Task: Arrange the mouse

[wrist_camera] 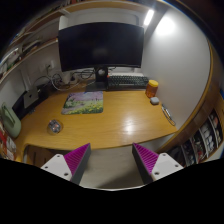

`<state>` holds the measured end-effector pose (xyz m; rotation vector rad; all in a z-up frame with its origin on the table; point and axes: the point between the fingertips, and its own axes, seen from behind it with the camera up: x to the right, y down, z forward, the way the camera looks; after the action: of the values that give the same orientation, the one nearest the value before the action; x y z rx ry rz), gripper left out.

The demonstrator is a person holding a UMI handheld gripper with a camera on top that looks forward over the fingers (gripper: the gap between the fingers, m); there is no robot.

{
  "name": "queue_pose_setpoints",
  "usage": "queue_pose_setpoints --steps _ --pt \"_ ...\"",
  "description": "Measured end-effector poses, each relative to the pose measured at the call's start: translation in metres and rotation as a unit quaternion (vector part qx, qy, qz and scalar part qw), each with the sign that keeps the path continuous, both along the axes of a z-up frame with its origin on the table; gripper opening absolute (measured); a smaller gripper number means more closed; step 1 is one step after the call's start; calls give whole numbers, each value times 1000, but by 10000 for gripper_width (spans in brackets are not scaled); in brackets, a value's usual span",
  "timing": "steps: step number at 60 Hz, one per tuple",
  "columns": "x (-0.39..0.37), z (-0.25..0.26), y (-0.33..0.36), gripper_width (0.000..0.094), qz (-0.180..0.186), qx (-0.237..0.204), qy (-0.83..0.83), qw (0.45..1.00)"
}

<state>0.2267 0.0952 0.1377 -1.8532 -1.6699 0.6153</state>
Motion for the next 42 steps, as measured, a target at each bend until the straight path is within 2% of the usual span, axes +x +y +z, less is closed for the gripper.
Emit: queue_pose_setpoints --steps 24,42 --pt "-15 -13 -64 863 29 -6 0 1000" --pt "-14 -31 -153 862 83 -17 -17 996"
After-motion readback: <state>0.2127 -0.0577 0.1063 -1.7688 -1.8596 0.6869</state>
